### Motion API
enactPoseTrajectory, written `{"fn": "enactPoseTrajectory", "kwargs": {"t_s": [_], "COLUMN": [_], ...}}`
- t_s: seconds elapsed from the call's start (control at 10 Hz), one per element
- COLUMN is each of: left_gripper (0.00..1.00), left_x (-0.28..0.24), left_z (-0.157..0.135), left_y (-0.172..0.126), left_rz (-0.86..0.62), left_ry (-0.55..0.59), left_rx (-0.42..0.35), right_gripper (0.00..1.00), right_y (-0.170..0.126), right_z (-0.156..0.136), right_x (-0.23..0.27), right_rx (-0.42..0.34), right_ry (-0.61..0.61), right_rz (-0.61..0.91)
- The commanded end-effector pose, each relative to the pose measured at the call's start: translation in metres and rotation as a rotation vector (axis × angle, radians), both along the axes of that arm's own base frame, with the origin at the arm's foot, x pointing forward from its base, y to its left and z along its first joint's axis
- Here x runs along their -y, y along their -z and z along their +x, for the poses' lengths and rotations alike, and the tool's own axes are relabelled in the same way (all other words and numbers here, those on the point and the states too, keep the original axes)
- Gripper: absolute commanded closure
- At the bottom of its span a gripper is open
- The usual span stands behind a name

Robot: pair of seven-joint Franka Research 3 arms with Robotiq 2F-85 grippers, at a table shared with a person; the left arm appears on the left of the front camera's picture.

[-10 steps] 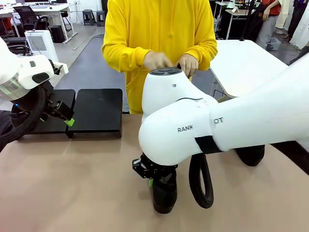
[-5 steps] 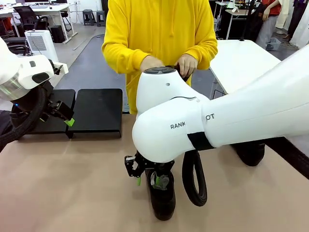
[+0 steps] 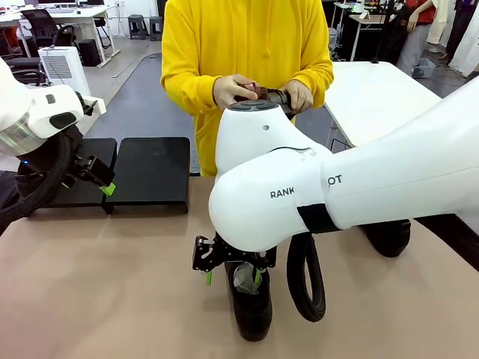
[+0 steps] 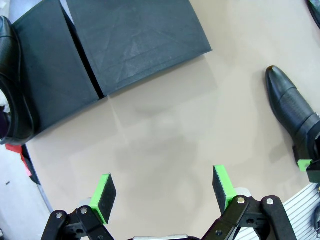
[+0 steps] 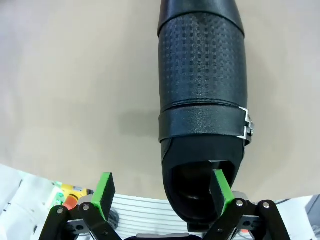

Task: Organize the shoes by placing them on the stand.
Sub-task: Pick up one Shoe and place it in the middle of the table, then place the Shoe from the middle of the table onto the Shoes Stand.

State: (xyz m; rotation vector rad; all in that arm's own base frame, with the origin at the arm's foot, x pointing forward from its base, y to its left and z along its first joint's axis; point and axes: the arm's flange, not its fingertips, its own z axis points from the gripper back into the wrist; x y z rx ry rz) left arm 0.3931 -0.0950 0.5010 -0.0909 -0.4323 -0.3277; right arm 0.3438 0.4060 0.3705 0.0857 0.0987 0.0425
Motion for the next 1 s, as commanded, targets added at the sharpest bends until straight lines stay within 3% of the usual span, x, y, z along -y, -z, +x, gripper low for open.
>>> {"fn": "enactPoseTrajectory", "kwargs": {"t_s": [0.0,0.7,0.8,0.9], "left_gripper": [0.0,0.0,0.0,0.0], "left_x": [-0.001,-0.001,-0.001,0.0], "left_z": [0.0,0.0,0.0,0.0], "left_y": [0.0,0.0,0.0,0.0], "left_rz": [-0.016,-0.016,-0.016,0.0], "left_ry": [0.002,0.002,0.002,0.0], "left_rx": [0.007,0.007,0.007,0.0], "right_gripper": [0.0,0.0,0.0,0.0], "right_y": [-0.002,-0.001,-0.033,-0.05], "right_z": [0.004,0.002,-0.014,-0.018], "right_x": [-0.005,-0.002,0.023,0.058], "right_rx": [0.015,-0.001,0.124,0.173], "right_ry": [-0.005,0.0,-0.011,0.053], "right_rz": [0.007,0.005,-0.024,-0.019]}}
